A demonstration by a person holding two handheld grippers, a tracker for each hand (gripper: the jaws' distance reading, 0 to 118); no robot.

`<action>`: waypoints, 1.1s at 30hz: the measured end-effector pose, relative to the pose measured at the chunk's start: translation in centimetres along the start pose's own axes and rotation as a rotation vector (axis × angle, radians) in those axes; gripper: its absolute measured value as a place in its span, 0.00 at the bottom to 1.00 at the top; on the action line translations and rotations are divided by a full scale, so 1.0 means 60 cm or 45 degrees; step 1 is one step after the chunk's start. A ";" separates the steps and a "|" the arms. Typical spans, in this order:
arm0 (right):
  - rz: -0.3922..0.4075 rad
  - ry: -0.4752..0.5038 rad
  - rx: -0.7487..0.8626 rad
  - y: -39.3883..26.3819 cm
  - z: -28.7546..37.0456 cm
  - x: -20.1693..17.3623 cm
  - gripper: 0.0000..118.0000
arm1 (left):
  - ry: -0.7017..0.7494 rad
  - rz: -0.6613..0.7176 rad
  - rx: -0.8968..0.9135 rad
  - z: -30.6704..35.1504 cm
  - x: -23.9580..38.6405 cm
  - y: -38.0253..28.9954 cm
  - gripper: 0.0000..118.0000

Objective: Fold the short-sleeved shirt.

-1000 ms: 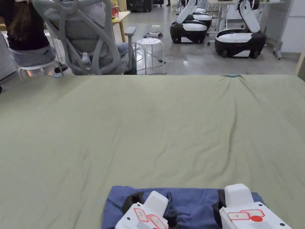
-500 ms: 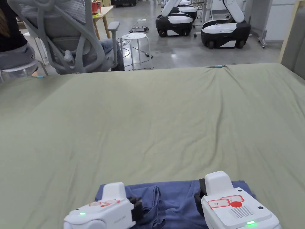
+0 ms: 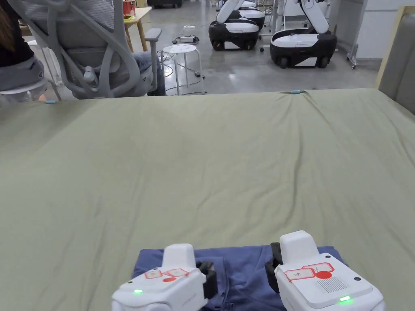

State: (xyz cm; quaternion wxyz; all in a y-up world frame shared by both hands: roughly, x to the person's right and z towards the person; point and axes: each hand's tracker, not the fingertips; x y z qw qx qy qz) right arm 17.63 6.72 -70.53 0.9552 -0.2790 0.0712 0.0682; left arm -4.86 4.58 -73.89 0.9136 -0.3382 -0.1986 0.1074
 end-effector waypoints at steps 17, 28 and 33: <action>-0.007 -0.017 -0.038 0.017 -0.007 -0.037 0.00 | -0.425 1.074 -0.007 -0.016 -0.263 -0.081 0.14; 0.001 -0.045 -0.058 0.026 -0.006 -0.043 0.00 | 0.168 0.569 0.176 0.090 -0.291 0.010 0.09; 0.014 -0.020 -0.054 0.025 -0.008 -0.053 0.00 | 0.356 0.282 0.175 0.130 -0.282 0.029 0.09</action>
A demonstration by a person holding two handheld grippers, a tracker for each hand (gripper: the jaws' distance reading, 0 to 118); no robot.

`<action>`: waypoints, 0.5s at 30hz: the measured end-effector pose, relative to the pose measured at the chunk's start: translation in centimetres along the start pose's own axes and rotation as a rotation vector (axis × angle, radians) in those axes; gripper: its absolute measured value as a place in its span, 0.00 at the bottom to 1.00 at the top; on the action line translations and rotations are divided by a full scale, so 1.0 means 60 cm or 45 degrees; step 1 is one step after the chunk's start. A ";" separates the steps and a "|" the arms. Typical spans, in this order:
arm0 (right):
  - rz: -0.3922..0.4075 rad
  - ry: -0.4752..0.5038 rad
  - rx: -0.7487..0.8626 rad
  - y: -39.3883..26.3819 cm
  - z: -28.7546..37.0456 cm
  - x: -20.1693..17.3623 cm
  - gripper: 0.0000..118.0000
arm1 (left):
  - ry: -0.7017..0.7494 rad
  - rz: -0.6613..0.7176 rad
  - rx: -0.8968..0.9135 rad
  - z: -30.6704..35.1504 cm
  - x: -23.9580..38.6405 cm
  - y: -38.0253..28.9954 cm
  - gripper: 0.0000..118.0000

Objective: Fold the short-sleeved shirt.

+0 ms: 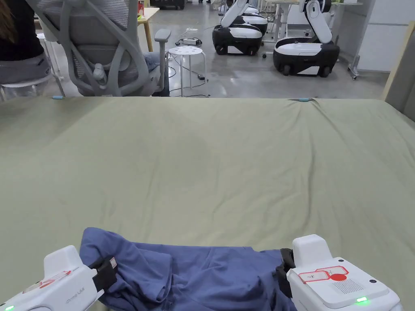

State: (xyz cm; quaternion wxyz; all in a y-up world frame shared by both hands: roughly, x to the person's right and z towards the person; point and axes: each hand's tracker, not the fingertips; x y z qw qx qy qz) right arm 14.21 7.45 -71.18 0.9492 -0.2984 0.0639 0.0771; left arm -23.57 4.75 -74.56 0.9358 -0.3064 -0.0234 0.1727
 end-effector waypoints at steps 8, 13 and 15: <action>-0.005 -0.038 0.002 -0.017 0.029 0.048 0.00 | -0.120 -0.671 0.089 0.020 0.291 -0.061 0.09; -0.020 -0.103 0.002 -0.044 0.057 0.103 0.00 | -0.097 -1.135 0.026 -0.039 0.449 -0.176 0.09; -0.063 -0.110 -0.001 -0.055 0.066 0.128 0.00 | -0.066 -1.280 -0.020 -0.073 0.475 -0.227 0.08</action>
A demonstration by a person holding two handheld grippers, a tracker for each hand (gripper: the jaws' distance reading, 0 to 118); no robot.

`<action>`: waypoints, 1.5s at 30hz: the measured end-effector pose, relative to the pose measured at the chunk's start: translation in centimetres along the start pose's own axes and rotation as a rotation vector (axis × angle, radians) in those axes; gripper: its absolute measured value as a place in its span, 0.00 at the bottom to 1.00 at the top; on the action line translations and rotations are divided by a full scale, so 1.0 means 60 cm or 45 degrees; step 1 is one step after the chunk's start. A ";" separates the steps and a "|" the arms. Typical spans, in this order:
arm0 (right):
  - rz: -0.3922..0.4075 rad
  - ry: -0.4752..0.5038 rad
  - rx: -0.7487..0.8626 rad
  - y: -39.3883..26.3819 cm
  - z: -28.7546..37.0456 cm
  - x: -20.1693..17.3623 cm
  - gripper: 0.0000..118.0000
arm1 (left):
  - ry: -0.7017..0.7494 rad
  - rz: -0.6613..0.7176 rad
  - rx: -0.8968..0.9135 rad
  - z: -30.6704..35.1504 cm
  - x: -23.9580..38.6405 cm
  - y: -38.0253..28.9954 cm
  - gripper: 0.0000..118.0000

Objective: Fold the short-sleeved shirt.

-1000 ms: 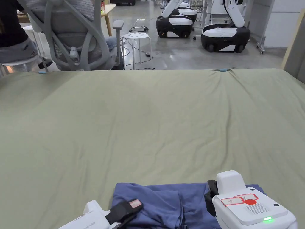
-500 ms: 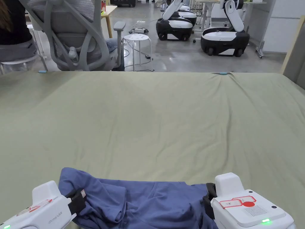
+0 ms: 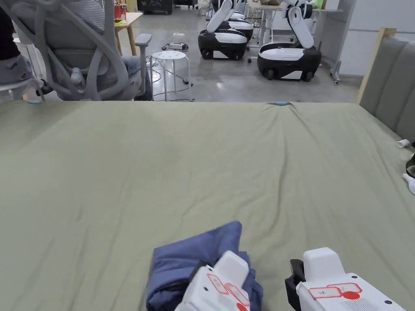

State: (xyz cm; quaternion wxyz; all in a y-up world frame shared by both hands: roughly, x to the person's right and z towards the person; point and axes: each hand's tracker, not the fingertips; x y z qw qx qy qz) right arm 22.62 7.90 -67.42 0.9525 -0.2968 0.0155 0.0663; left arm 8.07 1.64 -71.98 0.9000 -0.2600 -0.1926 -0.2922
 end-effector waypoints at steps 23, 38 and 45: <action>-0.096 0.081 0.011 -0.011 -0.017 0.027 0.00 | -0.496 0.980 0.009 0.019 -0.138 -0.007 0.00; -0.098 0.139 -0.028 0.004 -0.034 -0.006 0.00 | -0.447 0.970 0.062 0.055 -0.135 -0.039 0.00; -0.265 0.444 -0.128 0.011 -0.121 -0.082 0.00 | -0.252 1.211 0.105 0.102 -0.278 -0.126 0.00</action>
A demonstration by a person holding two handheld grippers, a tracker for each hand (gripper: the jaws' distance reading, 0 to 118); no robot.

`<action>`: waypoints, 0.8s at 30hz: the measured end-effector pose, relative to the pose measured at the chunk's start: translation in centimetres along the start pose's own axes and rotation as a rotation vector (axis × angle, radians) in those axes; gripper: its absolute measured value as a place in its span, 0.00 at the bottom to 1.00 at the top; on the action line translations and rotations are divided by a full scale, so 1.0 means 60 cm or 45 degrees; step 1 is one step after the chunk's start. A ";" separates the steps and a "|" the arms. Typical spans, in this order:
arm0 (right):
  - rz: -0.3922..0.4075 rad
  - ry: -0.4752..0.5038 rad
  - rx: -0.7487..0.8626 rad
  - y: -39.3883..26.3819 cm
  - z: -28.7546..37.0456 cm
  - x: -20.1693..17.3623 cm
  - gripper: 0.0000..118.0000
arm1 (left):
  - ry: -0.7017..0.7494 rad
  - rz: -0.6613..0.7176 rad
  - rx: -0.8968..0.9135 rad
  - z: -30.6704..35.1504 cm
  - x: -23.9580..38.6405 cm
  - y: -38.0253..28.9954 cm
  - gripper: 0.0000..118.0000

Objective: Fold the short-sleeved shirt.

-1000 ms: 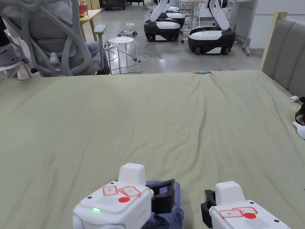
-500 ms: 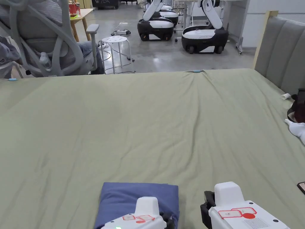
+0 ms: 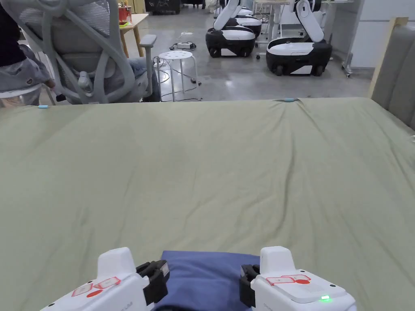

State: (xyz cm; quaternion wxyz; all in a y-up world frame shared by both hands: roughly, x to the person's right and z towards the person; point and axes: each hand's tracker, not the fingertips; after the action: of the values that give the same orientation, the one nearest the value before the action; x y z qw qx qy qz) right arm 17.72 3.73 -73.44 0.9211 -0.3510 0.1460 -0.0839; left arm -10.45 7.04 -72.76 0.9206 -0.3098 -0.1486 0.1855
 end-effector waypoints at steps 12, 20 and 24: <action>-0.039 -0.100 -0.128 -0.026 -0.034 0.032 0.00 | -0.392 0.653 -0.319 -0.111 -0.093 -0.067 0.79; 0.024 -0.110 -0.104 -0.021 -0.024 0.017 0.00 | -0.312 0.565 -0.306 -0.153 -0.057 -0.068 0.28; 0.101 -0.102 -0.072 0.004 -0.027 -0.032 0.00 | -0.270 0.334 -0.214 -0.105 -0.068 -0.019 0.27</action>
State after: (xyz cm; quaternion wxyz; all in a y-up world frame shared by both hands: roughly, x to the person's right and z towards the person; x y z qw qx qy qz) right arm 15.38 3.38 -74.32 0.9186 -0.3738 0.1251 -0.0291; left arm -11.35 1.16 -77.48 0.8385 -0.3811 -0.2181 0.3226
